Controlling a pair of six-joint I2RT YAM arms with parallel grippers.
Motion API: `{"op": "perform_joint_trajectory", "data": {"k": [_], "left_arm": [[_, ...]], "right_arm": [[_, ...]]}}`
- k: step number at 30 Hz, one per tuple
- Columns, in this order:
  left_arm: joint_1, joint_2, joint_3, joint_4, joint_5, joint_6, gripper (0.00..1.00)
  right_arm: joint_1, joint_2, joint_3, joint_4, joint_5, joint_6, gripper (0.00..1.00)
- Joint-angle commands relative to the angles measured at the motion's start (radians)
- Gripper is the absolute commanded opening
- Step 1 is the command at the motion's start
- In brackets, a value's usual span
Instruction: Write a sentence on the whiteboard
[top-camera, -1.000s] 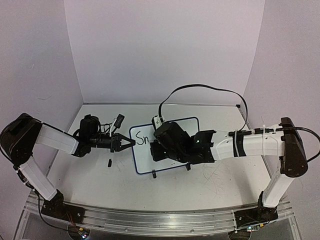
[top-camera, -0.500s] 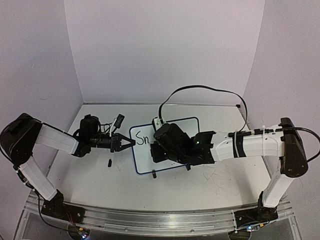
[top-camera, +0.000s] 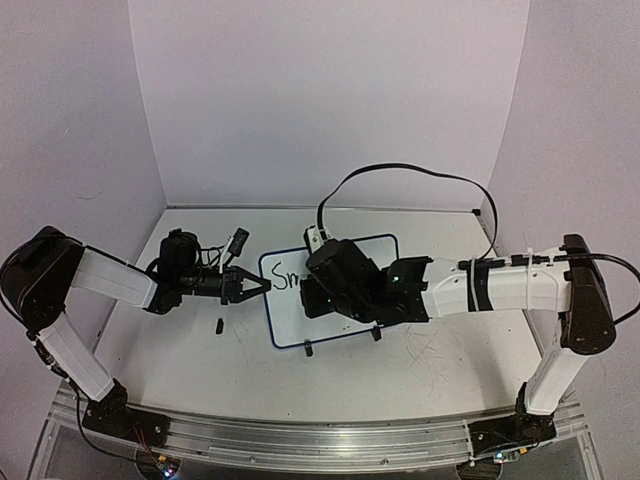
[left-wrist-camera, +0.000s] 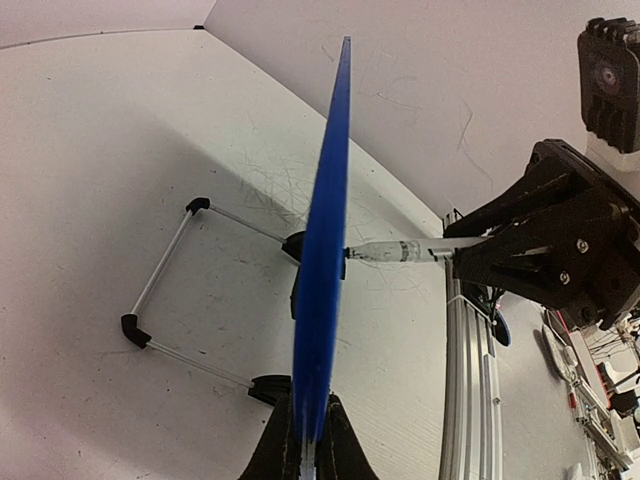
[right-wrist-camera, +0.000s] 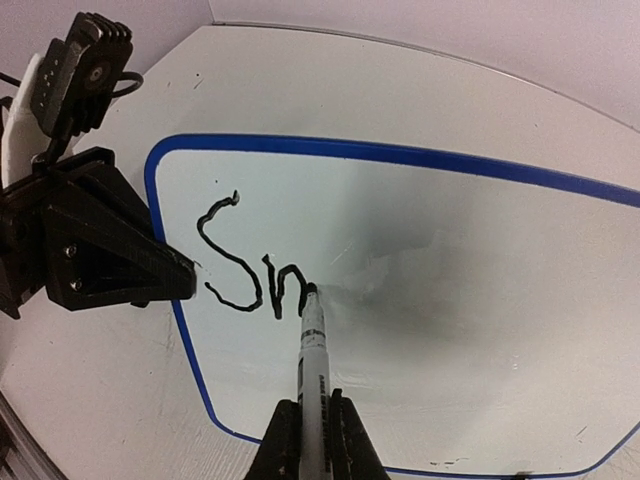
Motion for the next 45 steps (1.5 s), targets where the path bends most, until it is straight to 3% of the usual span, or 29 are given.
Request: {"op": "perform_joint_trajectory", "data": {"k": [1, 45], "left_arm": [[0.001, -0.001, 0.018, 0.012, 0.014, 0.012, 0.00], [0.001, 0.006, 0.008, 0.012, 0.019, 0.018, 0.00]], "right_arm": [[-0.013, 0.002, 0.046, 0.009, 0.040, -0.019, 0.00], [0.005, -0.059, -0.071, -0.027, 0.033, 0.096, 0.00]]}}
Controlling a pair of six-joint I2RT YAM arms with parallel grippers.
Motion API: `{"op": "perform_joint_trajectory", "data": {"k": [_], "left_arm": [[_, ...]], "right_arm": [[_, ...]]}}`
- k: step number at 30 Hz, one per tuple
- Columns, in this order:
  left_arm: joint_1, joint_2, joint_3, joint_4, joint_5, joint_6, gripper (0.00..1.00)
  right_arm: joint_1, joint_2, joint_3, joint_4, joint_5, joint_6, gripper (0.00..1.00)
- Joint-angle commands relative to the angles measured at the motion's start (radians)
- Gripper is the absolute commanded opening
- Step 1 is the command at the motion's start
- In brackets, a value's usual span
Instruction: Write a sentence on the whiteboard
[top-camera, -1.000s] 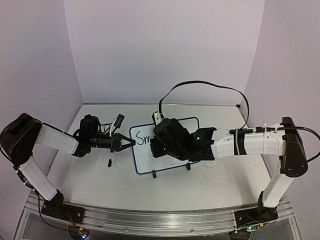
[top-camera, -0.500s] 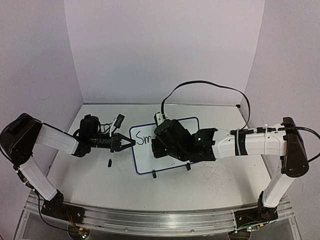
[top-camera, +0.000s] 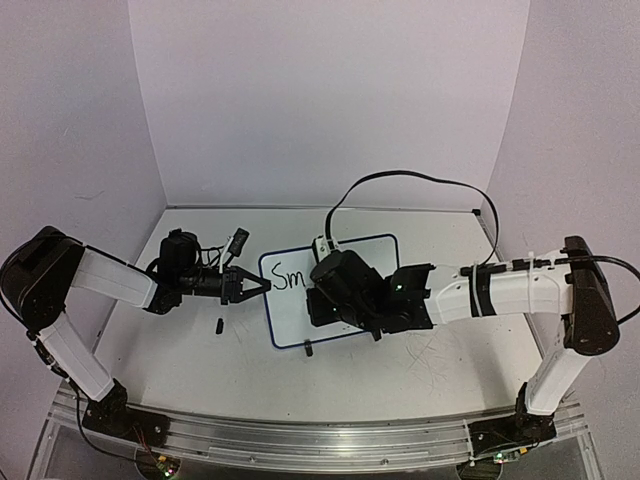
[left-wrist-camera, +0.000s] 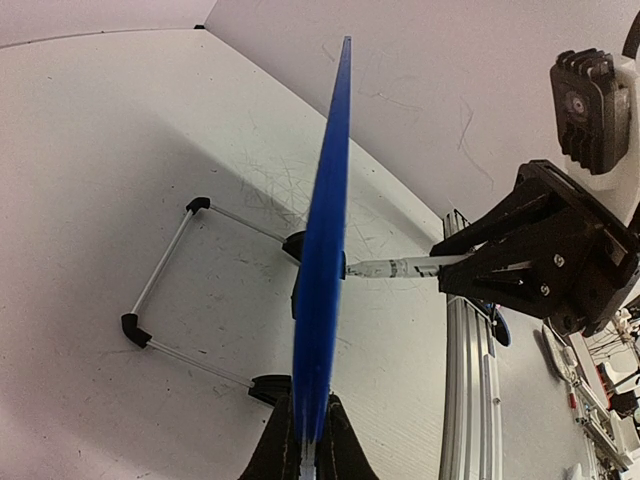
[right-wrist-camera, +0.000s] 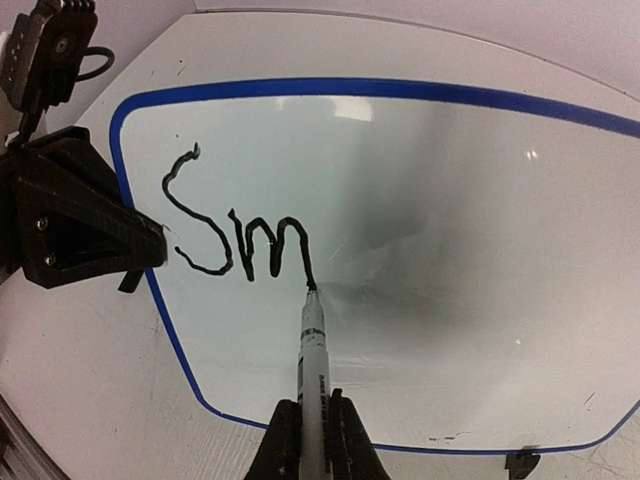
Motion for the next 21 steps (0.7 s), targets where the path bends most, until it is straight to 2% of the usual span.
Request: {"op": "perform_joint_trajectory", "data": {"k": [1, 6, 14, 21], "left_arm": [[0.001, 0.005, 0.010, 0.011, 0.018, 0.018, 0.00], [0.001, 0.001, 0.013, 0.012, 0.015, 0.020, 0.00], [0.001, 0.005, 0.014, 0.012, 0.013, 0.019, 0.00], [0.001, 0.007, 0.018, 0.011, 0.015, 0.016, 0.00]], "right_arm": [[-0.002, -0.037, -0.003, -0.018, 0.027, 0.016, 0.00], [-0.002, -0.036, 0.022, -0.003, 0.030, -0.013, 0.00], [-0.003, -0.128, 0.000, 0.056, 0.049, -0.052, 0.00], [-0.029, -0.083, 0.030, 0.073, 0.033, -0.071, 0.00]]}}
